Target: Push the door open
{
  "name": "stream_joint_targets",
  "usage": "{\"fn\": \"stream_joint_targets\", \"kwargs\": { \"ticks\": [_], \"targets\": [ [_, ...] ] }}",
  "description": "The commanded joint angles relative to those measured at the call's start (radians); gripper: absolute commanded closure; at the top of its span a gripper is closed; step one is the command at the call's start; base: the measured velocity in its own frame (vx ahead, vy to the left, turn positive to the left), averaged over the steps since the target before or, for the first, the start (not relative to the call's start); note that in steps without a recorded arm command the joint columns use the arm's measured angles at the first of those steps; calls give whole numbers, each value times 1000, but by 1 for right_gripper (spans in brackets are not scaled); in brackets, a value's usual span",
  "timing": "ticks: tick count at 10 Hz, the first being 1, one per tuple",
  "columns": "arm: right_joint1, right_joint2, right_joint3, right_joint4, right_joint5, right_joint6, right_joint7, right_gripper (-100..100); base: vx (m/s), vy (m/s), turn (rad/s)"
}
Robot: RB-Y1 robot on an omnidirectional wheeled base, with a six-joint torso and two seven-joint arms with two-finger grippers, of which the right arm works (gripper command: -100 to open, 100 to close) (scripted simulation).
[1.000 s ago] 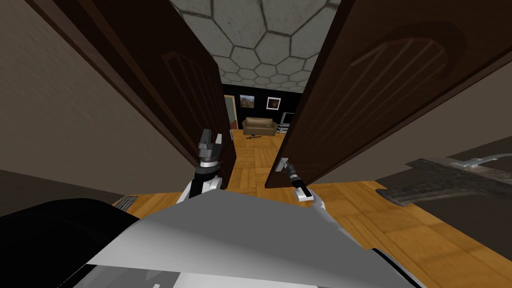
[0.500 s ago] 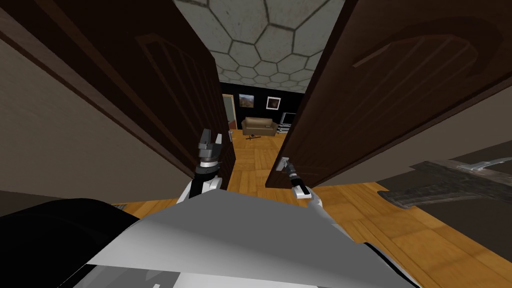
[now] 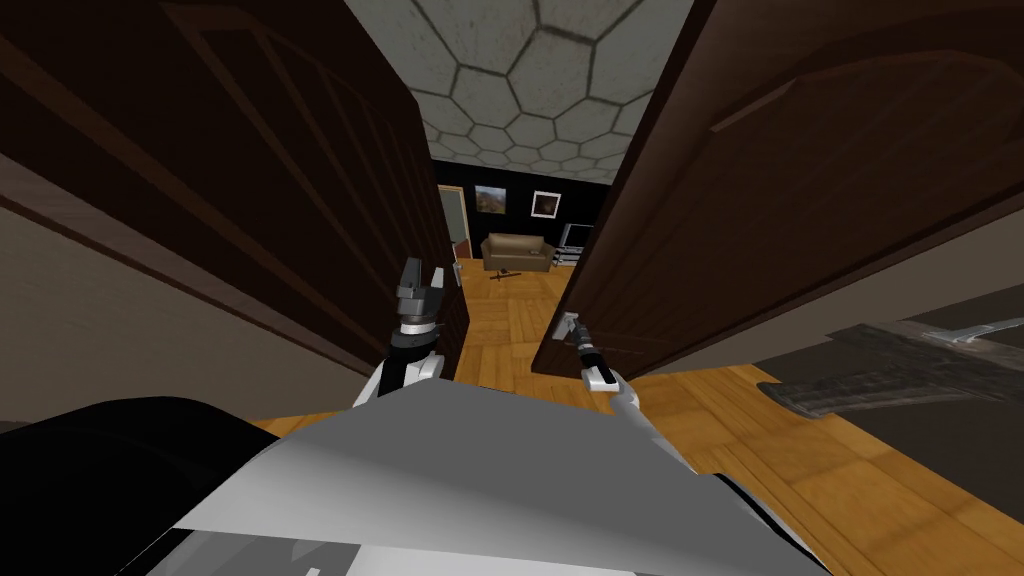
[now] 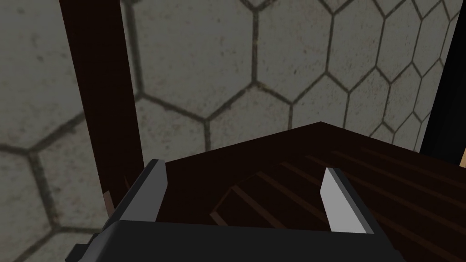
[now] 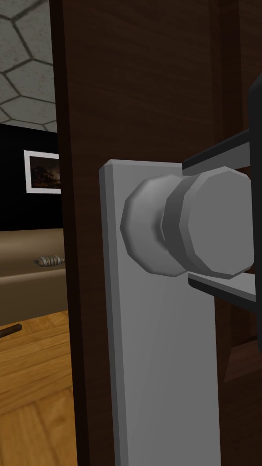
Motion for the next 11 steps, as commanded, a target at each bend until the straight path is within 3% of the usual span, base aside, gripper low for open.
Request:
{"fn": "stream_joint_targets", "kwargs": {
  "ticks": [1, 9, 10, 11],
  "targets": [
    [-14, -1, -31, 10, -1, -2, 12, 100, 104, 42, -23],
    [-68, 64, -119, 81, 12, 21, 68, 100, 96, 44, -54],
    [-49, 61, -105, 64, 10, 33, 62, -100, -64, 37, -17],
    [-48, 61, -103, 62, 10, 35, 61, -100, -158, 18, -18]
  ]
}}
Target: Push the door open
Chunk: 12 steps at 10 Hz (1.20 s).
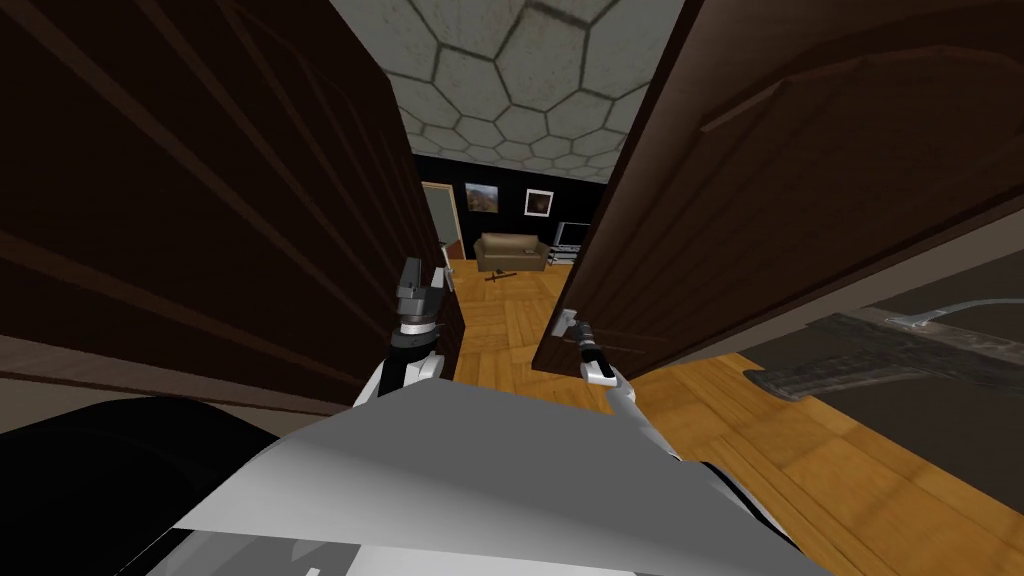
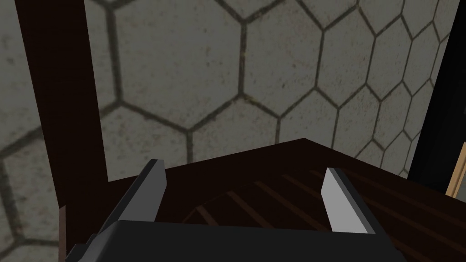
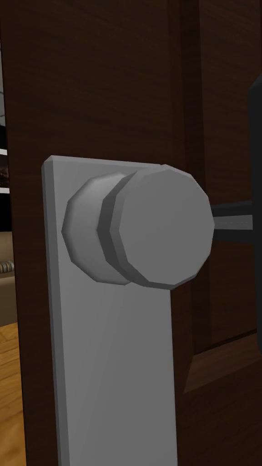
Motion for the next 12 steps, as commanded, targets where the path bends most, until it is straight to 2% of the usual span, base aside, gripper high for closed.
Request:
{"fn": "stream_joint_targets", "kwargs": {
  "ticks": [1, 6, 7, 12],
  "targets": [
    [4, 2, 9, -4, 0, 6, -5, -100, -197, 6, -7],
    [14, 0, 34, -24, -5, 28, -24, -100, -224, 49, -12],
    [13, -1, 31, -22, -5, 27, -22, -100, -94, 20, -7],
    [3, 18, 13, 3, 1, 10, -8, -100, 192, -2, 30]
  ]
}}
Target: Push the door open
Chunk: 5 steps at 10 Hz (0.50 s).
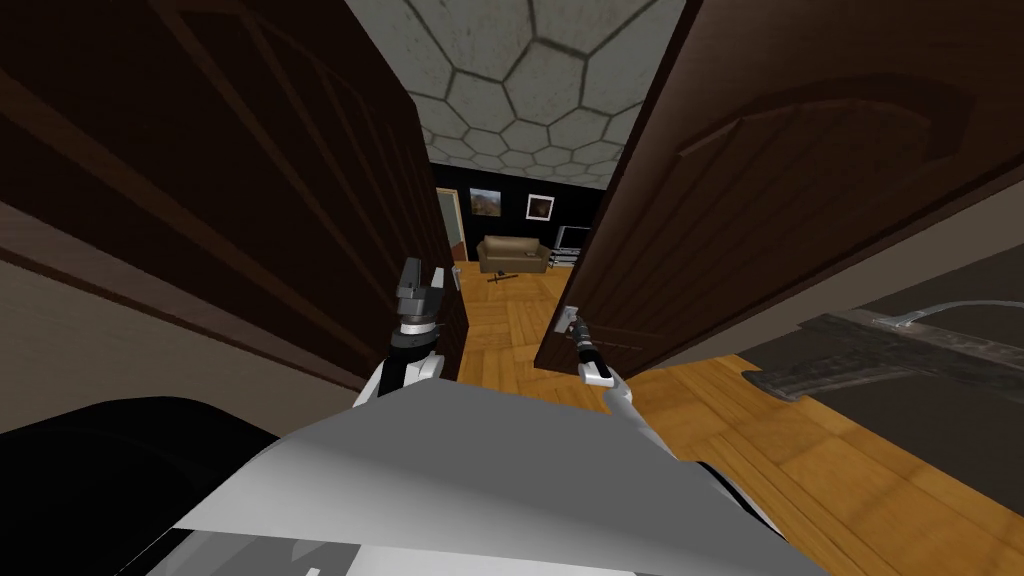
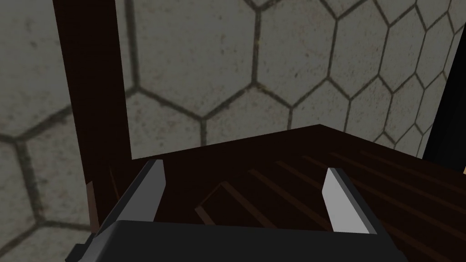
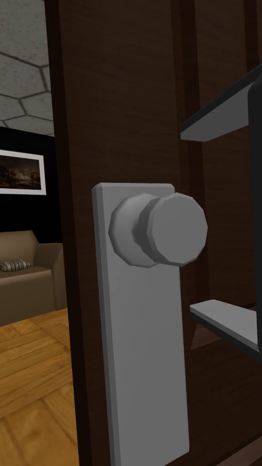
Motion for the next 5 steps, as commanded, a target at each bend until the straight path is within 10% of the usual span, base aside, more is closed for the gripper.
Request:
{"fn": "stream_joint_targets", "kwargs": {
  "ticks": [1, 3, 4, 5],
  "targets": [
    [-4, 7, -7, 11, 2, -8, 6, -100, 213, -14, 48],
    [-5, 8, -8, 11, 3, -7, 6, -100, 154, -21, 18],
    [-5, 8, -8, 11, 3, -7, 6, 100, -11, 2, -5],
    [-5, 8, -8, 11, 3, -7, 6, 100, -33, 3, 1]
  ]
}}
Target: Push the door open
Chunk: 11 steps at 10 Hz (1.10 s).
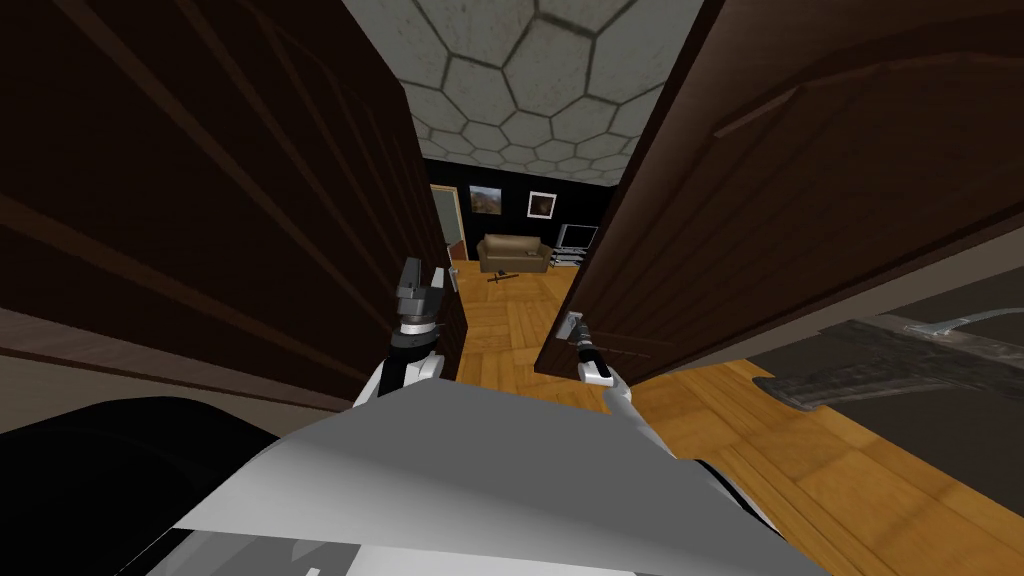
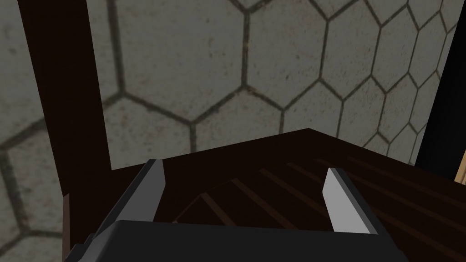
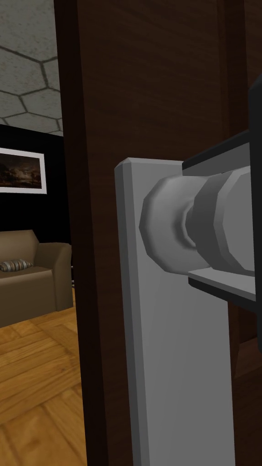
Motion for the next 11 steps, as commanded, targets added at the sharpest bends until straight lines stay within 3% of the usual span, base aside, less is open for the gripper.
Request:
{"fn": "stream_joint_targets", "kwargs": {
  "ticks": [1, 4, 11],
  "targets": [
    [3, 2, 2, 1, 0, 1, 0, 100, -30, 3, -2],
    [3, 2, 2, 1, 0, 1, 0, 100, -11, 1, -4],
    [-26, 54, -72, 29, 6, 17, 62, 100, 176, 31, -73]
  ]
}}
